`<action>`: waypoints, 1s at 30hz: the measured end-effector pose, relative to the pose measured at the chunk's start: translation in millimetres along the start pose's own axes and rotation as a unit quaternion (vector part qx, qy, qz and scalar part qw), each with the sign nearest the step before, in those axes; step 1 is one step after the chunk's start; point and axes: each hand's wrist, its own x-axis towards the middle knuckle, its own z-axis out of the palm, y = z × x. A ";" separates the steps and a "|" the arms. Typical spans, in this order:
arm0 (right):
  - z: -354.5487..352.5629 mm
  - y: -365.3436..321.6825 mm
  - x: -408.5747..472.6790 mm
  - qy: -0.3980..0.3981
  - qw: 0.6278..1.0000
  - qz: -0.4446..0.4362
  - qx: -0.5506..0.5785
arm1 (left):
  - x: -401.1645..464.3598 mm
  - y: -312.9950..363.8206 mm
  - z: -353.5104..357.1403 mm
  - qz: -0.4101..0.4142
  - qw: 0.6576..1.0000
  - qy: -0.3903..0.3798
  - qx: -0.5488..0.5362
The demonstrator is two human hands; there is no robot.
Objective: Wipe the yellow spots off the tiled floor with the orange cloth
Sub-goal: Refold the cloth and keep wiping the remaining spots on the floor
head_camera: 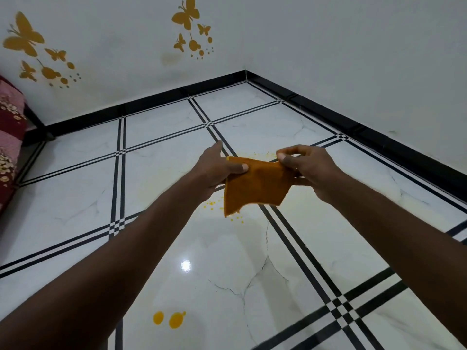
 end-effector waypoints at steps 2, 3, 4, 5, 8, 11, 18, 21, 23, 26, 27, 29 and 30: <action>-6.2 -8.1 0.1 -0.071 0.996 -0.025 -0.045 | -4.7 2.2 -8.3 0.051 0.997 -0.016 0.050; -7.1 -11.1 0.7 -0.093 0.991 -0.039 -0.083 | -5.9 2.2 -13.0 0.072 0.993 -0.013 0.092; -5.7 -14.2 0.5 -0.101 0.985 -0.057 -0.124 | -7.3 1.6 -17.2 0.087 0.988 -0.001 0.129; -3.2 -16.9 0.2 -0.098 0.977 -0.082 -0.173 | -8.4 0.1 -20.4 0.095 0.984 0.011 0.153; 4.8 -22.1 0.9 -0.061 0.931 -0.154 -0.326 | -11.0 -7.8 -25.8 0.096 0.977 0.013 0.189; 5.0 -24.5 1.9 -0.054 0.902 -0.170 -0.392 | -15.3 -14.0 -33.5 0.110 0.963 0.010 0.246; 11.1 -19.2 8.3 -0.198 0.947 -0.080 -0.240 | -9.8 -32.4 -64.1 0.026 0.987 -0.079 0.141; 29.6 -3.4 19.2 -0.197 0.958 -0.055 -0.200 | -7.1 -56.4 -68.7 0.031 0.993 -0.029 0.109; 45.5 5.1 25.9 -0.168 0.955 -0.081 -0.229 | -1.5 -71.2 -73.7 0.057 0.993 0.021 0.105; 68.8 19.7 32.2 -0.126 0.938 -0.144 -0.288 | 10.5 -91.0 -81.6 0.089 0.986 0.072 0.120; 79.3 31.2 30.9 -0.110 0.931 -0.156 -0.310 | 11.8 -101.4 -83.2 0.099 0.979 0.091 0.155; 102.7 67.1 20.8 -0.074 0.918 -0.166 -0.352 | 11.4 -131.5 -82.6 0.112 0.955 0.122 0.247; 117.9 94.8 13.1 -0.062 0.908 -0.174 -0.376 | 9.0 -156.1 -80.9 0.109 0.947 0.125 0.274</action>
